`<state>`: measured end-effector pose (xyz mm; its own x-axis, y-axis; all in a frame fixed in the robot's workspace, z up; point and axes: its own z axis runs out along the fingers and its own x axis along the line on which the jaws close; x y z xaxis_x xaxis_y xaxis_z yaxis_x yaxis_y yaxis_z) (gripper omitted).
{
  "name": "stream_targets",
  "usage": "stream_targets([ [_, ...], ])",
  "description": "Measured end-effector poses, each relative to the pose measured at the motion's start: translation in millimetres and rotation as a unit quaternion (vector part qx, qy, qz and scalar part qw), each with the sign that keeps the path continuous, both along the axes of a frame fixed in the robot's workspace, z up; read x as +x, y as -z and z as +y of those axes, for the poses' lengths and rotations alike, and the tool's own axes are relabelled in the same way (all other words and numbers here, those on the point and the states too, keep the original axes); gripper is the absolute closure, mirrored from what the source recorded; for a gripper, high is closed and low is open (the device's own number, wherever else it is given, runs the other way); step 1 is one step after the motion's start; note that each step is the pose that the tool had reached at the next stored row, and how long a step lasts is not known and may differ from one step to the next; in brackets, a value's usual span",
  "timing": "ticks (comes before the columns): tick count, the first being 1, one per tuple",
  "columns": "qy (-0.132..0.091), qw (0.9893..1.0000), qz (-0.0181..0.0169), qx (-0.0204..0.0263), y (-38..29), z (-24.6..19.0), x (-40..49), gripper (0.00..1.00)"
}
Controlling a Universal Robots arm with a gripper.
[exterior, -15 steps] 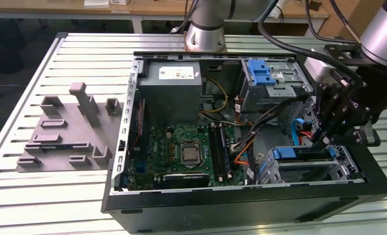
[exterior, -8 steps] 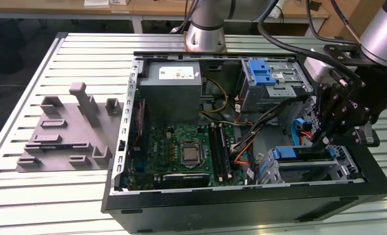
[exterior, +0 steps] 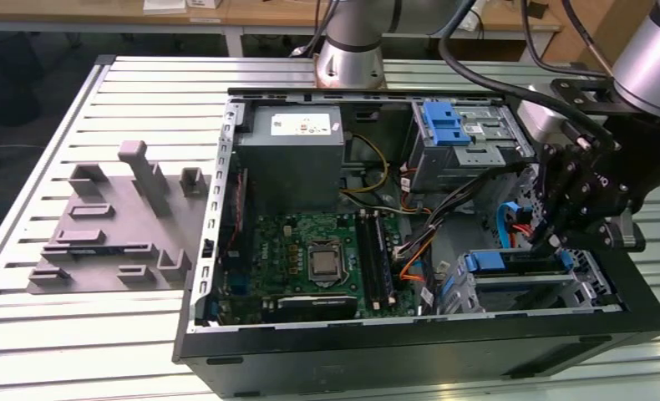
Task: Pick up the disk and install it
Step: 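Insert the first disk wire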
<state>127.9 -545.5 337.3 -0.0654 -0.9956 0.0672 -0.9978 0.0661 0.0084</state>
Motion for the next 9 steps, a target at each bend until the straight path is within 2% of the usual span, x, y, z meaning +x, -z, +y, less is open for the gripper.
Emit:
stream_targets([
  [9,0.0,1.0,0.0,0.001,1.8,-0.2,-0.6,0.84],
])
